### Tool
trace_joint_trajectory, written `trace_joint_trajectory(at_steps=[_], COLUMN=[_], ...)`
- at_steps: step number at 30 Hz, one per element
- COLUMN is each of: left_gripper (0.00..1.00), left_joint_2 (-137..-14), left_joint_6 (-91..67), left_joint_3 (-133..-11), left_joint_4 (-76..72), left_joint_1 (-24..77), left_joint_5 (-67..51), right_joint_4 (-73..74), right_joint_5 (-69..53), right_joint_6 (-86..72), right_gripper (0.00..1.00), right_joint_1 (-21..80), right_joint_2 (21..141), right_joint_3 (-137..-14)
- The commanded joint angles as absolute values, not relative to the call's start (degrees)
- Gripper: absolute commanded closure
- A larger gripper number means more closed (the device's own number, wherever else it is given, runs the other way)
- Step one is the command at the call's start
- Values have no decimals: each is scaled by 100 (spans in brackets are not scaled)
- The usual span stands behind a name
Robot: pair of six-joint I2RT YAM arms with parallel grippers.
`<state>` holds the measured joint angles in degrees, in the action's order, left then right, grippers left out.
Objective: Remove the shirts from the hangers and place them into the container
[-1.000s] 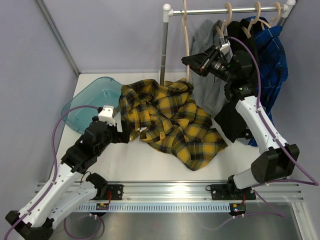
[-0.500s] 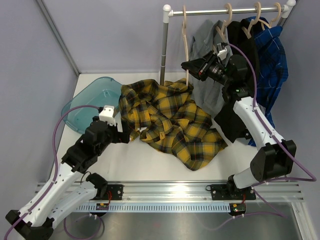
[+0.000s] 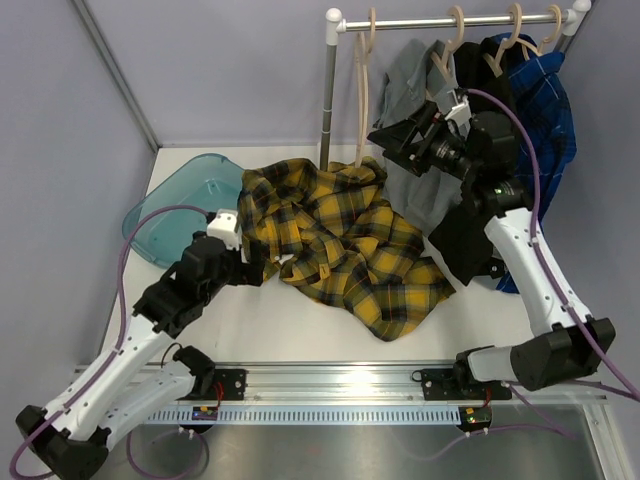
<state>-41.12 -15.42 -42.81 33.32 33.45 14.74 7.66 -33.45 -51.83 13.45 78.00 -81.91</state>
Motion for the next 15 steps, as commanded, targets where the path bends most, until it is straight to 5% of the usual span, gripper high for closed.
trace_joint_trajectory(at_steps=[1, 15], left_gripper=[1, 1], left_joint_2=[-4568, -7932], left_joint_6=[-1581, -2329], left_joint_3=[-4657, -6363], left_joint_4=[3111, 2287], left_joint_1=[3366, 4280], left_joint_5=[1206, 2198], right_joint_4=[2043, 4139], right_joint_5=[-2972, -1670], right_joint_6=[-3915, -2145], right_gripper=[1, 0], right_joint_1=[1336, 1327], right_joint_2=[7129, 4274], right_joint_3=[-8683, -7550])
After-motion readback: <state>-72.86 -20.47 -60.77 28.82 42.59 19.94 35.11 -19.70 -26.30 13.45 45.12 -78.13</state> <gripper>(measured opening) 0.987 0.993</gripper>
